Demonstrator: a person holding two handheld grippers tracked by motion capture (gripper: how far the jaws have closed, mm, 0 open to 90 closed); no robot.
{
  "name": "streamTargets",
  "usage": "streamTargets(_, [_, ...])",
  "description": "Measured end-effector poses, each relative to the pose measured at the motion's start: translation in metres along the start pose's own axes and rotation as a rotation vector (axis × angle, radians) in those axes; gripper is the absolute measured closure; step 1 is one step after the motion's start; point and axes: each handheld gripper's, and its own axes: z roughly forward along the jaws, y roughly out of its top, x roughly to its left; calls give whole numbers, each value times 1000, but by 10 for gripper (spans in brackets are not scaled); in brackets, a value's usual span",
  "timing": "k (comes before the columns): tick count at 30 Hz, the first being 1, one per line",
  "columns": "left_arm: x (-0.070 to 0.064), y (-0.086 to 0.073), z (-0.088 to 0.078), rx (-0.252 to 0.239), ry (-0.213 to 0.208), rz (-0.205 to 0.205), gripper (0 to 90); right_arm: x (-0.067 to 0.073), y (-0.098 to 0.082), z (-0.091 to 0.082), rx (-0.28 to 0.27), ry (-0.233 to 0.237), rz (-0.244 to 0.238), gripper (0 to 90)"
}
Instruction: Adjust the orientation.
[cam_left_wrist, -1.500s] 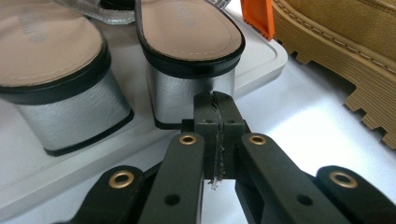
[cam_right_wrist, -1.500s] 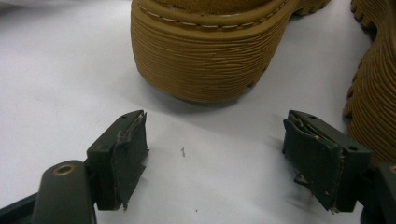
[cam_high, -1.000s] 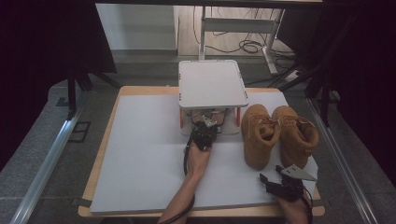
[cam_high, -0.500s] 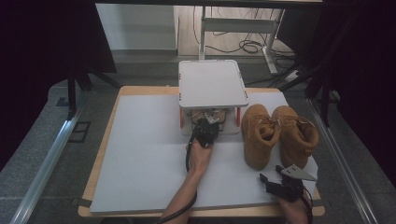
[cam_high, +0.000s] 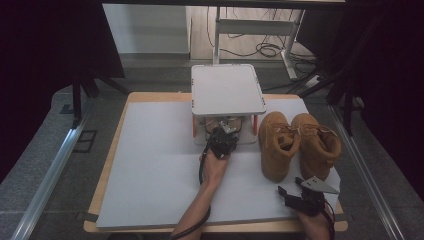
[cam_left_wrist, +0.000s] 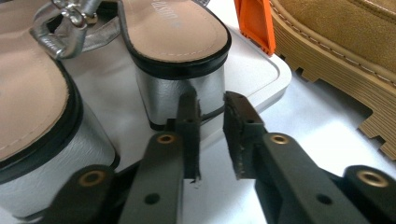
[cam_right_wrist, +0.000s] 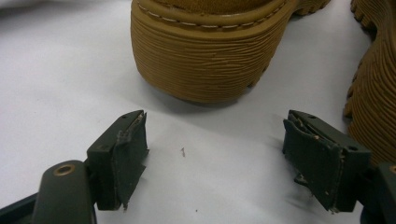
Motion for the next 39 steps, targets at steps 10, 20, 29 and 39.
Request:
streamTargets(10, [3, -6, -16, -17, -16, -1, 558, 0, 0, 0, 0, 0, -1, 216])
streamTargets(20, [4, -9, -36, -7, -14, 36, 392, 0, 0, 0, 1, 0, 1, 216])
streamTargets(29, [12, -14, -58, 12, -49, 36, 317, 0, 0, 0, 1, 0, 1, 216])
streamTargets(39, [23, -29, -78, 43, -64, 50, 252, 0, 0, 0, 1, 0, 1, 216])
